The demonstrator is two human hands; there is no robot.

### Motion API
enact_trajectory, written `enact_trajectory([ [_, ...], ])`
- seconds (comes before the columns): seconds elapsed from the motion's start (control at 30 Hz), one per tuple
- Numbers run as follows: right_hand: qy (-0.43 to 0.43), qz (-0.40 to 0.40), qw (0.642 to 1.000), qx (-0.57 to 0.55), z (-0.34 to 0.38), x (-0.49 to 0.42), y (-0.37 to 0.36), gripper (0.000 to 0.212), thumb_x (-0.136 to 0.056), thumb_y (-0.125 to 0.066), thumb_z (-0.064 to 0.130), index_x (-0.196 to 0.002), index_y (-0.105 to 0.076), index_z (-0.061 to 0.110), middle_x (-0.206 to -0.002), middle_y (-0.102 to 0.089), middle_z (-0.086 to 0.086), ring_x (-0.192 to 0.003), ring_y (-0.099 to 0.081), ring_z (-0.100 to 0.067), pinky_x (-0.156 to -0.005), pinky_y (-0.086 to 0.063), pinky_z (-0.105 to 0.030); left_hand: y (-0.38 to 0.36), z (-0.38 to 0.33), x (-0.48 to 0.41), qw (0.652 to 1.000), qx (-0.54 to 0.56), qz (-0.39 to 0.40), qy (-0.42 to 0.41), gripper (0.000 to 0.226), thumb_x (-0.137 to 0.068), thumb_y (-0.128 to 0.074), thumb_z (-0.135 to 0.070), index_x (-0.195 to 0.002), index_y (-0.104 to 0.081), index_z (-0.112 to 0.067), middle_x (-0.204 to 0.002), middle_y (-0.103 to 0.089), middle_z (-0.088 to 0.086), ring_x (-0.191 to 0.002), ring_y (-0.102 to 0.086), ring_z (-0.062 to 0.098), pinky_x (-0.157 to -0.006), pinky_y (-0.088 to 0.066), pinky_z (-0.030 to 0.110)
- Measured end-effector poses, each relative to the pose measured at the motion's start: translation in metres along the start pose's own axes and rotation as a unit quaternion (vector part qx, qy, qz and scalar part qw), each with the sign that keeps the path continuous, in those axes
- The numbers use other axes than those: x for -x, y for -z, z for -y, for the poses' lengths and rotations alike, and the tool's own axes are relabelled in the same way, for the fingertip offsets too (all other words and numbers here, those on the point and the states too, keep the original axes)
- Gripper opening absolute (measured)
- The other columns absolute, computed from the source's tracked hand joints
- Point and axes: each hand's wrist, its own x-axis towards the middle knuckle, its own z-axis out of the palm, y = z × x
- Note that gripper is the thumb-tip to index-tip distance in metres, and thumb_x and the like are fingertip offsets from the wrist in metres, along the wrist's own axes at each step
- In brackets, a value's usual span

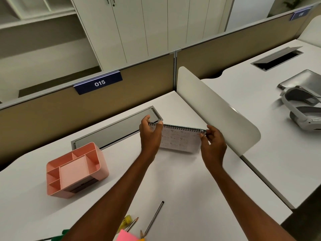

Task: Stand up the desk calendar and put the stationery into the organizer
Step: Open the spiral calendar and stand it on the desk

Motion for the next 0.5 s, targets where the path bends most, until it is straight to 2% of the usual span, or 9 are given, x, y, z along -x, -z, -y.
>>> enact_trajectory([
  [0.17,0.006,-0.021,1.000,-0.007,0.010,-0.007,-0.006,0.036,-0.092,-0.073,0.012,-0.125,-0.064,0.023,-0.110,-0.069,0.002,-0.097,-0.069,-0.013,-0.089,-0.059,-0.037,0.000,-0.012,-0.003,0.999,-0.018,-0.020,-0.035,0.057,-0.098,-0.066,-0.032,-0.150,-0.042,-0.025,-0.142,-0.048,-0.002,-0.124,-0.049,0.011,-0.096,-0.041,0.025],
  [0.27,0.009,-0.022,1.000,-0.004,0.013,-0.011,-0.007,0.037,-0.092,-0.072,0.010,-0.127,-0.063,0.020,-0.111,-0.071,0.004,-0.096,-0.069,-0.010,-0.090,-0.059,-0.033,0.001,-0.013,-0.010,0.999,-0.023,-0.013,-0.043,0.058,-0.098,-0.064,-0.033,-0.151,-0.040,-0.027,-0.141,-0.051,0.000,-0.121,-0.053,0.013,-0.094,-0.048,0.028],
  [0.37,-0.001,-0.015,1.000,0.002,0.014,-0.013,-0.007,0.041,-0.093,-0.071,0.008,-0.131,-0.061,0.019,-0.114,-0.071,0.004,-0.096,-0.070,-0.008,-0.090,-0.060,-0.031,0.002,-0.013,-0.016,0.999,-0.025,0.002,-0.042,0.055,-0.099,-0.062,-0.032,-0.150,-0.041,-0.030,-0.134,-0.056,-0.001,-0.109,-0.059,0.007,-0.078,-0.050,0.018],
  [0.43,-0.001,-0.002,1.000,0.004,0.011,-0.012,-0.007,0.044,-0.093,-0.069,0.005,-0.133,-0.060,0.021,-0.118,-0.070,0.005,-0.101,-0.069,-0.008,-0.091,-0.060,-0.031,0.004,-0.010,-0.018,0.999,-0.023,0.009,-0.040,0.056,-0.099,-0.063,-0.028,-0.150,-0.041,-0.026,-0.133,-0.058,-0.003,-0.106,-0.059,0.003,-0.076,-0.049,0.016],
  [0.5,0.004,0.012,1.000,0.001,0.007,-0.010,-0.008,0.047,-0.093,-0.067,0.003,-0.136,-0.058,0.023,-0.124,-0.067,0.005,-0.107,-0.067,-0.007,-0.094,-0.059,-0.031,0.007,-0.003,-0.018,0.999,-0.022,0.017,-0.038,0.058,-0.099,-0.065,-0.026,-0.151,-0.040,-0.024,-0.134,-0.058,-0.005,-0.112,-0.058,0.006,-0.077,-0.049,0.013],
])
